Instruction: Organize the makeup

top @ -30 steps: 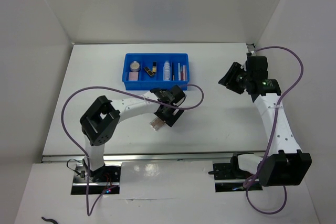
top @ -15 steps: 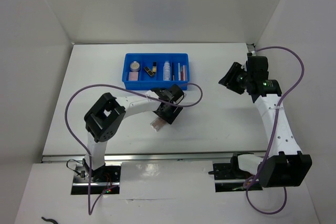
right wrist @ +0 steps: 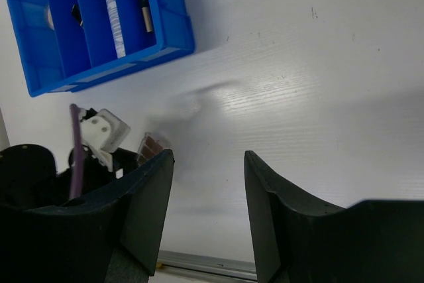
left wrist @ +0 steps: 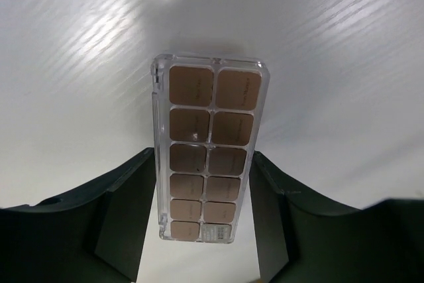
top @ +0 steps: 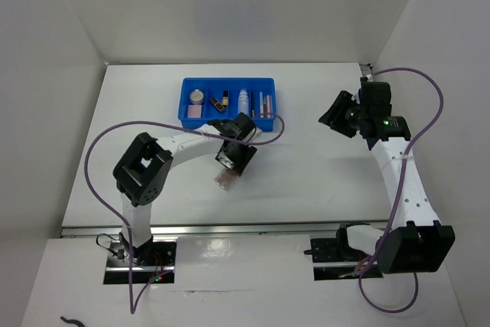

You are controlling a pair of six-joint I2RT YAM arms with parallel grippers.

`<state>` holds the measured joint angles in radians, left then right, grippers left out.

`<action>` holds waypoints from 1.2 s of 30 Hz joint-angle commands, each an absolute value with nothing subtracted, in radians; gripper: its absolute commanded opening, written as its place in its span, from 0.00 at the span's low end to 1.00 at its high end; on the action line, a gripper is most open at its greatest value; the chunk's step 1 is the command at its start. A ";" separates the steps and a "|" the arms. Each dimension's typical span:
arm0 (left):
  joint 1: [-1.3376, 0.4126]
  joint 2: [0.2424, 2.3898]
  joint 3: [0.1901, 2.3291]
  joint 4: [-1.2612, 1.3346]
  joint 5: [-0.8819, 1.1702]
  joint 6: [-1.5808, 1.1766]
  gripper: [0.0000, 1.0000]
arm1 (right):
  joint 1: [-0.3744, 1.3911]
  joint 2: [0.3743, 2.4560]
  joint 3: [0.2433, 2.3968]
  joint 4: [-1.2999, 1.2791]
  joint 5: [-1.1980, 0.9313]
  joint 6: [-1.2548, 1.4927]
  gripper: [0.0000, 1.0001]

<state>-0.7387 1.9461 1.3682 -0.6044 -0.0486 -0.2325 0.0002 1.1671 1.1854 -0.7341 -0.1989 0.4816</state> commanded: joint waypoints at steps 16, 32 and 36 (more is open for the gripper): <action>-0.269 2.021 2.057 -0.880 -0.218 -0.429 0.30 | 0.006 1.209 1.207 -0.693 -0.209 0.472 0.55; -0.193 2.327 2.341 -0.836 -0.143 -0.403 0.80 | 0.006 1.281 1.249 -0.703 -0.184 0.472 0.55; -0.193 2.312 2.341 -0.845 -0.121 -0.370 1.00 | 0.006 1.290 1.258 -0.703 -0.184 0.482 0.56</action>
<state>-0.1886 2.3268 2.3043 -0.8570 -0.1520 -0.4091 0.0002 1.2846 1.2057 -0.7258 -0.1947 0.4816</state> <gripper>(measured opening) 0.994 0.558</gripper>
